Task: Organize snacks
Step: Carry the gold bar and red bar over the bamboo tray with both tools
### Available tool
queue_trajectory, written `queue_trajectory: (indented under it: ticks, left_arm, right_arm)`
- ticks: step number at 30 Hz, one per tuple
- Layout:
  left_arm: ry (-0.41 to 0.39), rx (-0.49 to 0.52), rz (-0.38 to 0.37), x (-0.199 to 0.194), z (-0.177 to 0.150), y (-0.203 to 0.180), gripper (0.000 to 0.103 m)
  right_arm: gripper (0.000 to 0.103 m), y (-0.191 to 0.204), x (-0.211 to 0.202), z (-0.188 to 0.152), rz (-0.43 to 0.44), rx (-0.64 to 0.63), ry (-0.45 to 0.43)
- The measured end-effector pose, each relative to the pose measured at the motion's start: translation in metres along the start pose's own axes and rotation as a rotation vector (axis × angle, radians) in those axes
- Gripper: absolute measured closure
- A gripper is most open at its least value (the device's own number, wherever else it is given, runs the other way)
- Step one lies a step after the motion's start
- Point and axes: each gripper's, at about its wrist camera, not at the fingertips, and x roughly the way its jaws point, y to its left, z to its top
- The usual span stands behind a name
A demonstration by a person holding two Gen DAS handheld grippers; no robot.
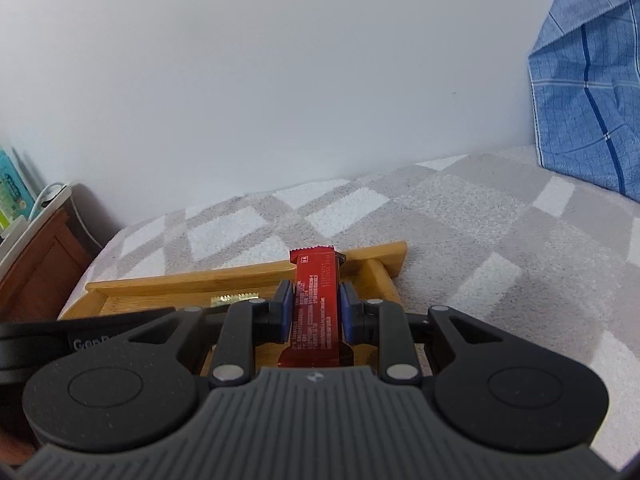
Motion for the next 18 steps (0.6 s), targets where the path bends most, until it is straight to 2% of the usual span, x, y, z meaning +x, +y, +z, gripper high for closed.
queue_trajectory:
  ticks: [18]
  left_arm:
    - [-0.004,0.012,0.003,0.011,-0.002,0.000,0.072]
  right_arm:
    - [0.073,-0.005,0.014,0.000,0.012,0.027,0.010]
